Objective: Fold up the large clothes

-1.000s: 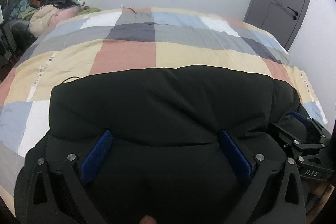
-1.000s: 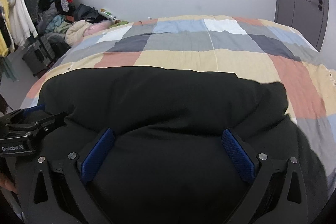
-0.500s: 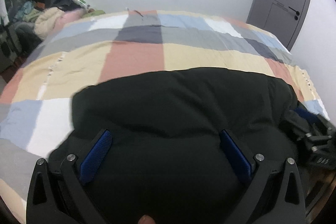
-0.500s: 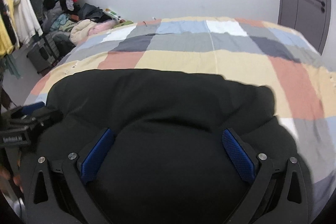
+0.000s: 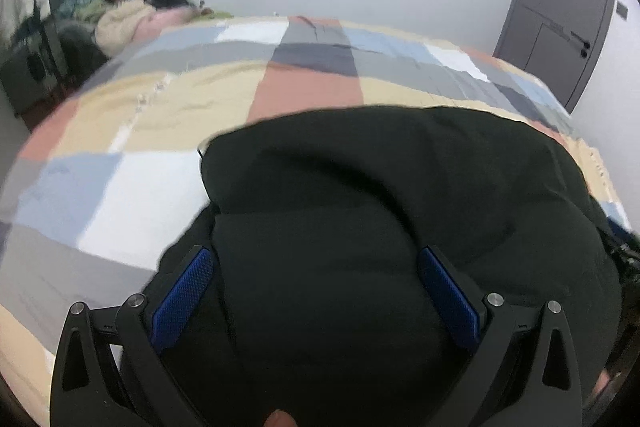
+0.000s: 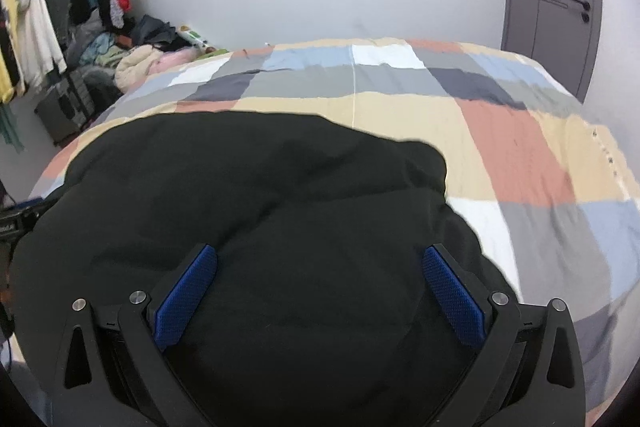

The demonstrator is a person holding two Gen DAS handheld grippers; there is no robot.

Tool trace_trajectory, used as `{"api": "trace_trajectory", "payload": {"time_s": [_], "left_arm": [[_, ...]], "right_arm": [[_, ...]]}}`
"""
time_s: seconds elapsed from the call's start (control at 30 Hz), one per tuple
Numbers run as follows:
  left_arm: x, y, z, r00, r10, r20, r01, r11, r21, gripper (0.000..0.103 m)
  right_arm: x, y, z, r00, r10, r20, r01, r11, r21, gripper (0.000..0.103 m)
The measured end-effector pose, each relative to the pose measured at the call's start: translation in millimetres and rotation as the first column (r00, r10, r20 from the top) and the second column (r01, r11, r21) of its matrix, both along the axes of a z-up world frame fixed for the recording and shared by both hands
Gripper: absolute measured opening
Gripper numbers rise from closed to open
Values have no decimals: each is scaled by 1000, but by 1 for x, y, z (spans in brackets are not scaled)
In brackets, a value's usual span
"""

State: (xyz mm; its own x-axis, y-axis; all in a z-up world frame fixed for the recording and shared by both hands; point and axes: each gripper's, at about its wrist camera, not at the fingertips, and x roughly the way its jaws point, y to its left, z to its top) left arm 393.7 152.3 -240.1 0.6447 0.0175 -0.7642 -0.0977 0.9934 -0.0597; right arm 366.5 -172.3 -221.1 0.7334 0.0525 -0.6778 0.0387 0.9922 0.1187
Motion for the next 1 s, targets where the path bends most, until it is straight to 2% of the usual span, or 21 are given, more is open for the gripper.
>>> {"api": "trace_trajectory", "payload": {"time_s": [0.17, 0.27, 0.4, 0.5, 0.67, 0.9, 1.0], "left_arm": [[2, 3, -11, 1000, -9, 20, 10, 999, -41, 103], [4, 2, -11, 1000, -4, 14, 5, 999, -42, 103], [-1, -2, 0, 1000, 21, -9, -21, 1000, -11, 103], [-9, -7, 18, 999, 33, -14, -33, 999, -17, 103], [-31, -24, 64, 1000, 22, 18, -22, 1000, -3, 103], [-82, -59, 158, 992, -19, 122, 13, 999, 49, 103], [-106, -72, 197, 989, -37, 145, 23, 995, 101, 103]], "right_arm": [[4, 1, -12, 1000, -2, 31, 1, 1000, 19, 103], [5, 1, -15, 1000, -6, 29, 5, 1000, 22, 103], [1, 0, -5, 1000, -24, 3, 24, 1000, 11, 103], [-5, 0, 10, 1000, -25, -2, 25, 1000, 6, 103], [-28, 5, 61, 998, -19, 64, 17, 999, 30, 103], [-75, 12, 160, 982, -8, 189, 0, 999, 43, 103], [-103, 16, 201, 965, 5, 263, -20, 998, 54, 103]]}}
